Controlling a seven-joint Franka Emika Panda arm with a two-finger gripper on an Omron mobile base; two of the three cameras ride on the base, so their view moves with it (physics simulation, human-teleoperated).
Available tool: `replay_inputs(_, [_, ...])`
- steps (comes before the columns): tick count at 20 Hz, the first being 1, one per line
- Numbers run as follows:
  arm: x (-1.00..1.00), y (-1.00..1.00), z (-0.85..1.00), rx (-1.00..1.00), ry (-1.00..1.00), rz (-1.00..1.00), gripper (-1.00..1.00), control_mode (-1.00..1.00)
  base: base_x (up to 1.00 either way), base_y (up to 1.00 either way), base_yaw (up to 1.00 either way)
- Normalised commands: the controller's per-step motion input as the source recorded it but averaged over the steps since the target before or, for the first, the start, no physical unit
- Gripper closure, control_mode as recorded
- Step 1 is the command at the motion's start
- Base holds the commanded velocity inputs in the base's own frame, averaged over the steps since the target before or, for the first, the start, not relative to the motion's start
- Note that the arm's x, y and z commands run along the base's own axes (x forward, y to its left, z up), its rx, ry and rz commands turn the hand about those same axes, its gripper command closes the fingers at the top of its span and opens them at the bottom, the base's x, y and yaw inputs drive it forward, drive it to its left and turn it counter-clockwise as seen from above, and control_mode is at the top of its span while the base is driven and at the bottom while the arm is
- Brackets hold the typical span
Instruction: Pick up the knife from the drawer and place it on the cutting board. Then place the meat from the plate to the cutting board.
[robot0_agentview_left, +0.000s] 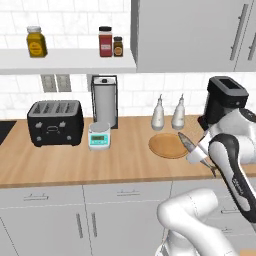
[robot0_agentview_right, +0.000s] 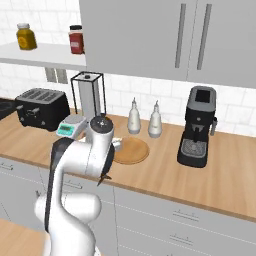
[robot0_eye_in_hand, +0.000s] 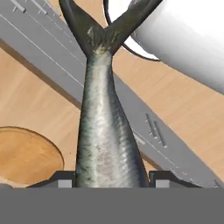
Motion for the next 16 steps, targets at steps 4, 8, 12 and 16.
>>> replay_inputs(4, [0.49, 0.41, -0.04, -0.09, 0.00, -0.02, 1.00, -1.00, 0.00, 0.00, 0.00])
replay_inputs(8, [0.84, 0.95, -0.02, -0.13, 0.00, -0.33, 1.00, -1.00, 0.00, 0.00, 0.00])
replay_inputs(12, [0.63, 0.76, 0.00, -0.09, 0.01, -0.49, 1.00, -1.00, 0.00, 0.00, 0.00])
replay_inputs(16, [0.44, 0.46, 0.00, -0.03, 0.02, -0.44, 1.00, -1.00, 0.00, 0.00, 0.00])
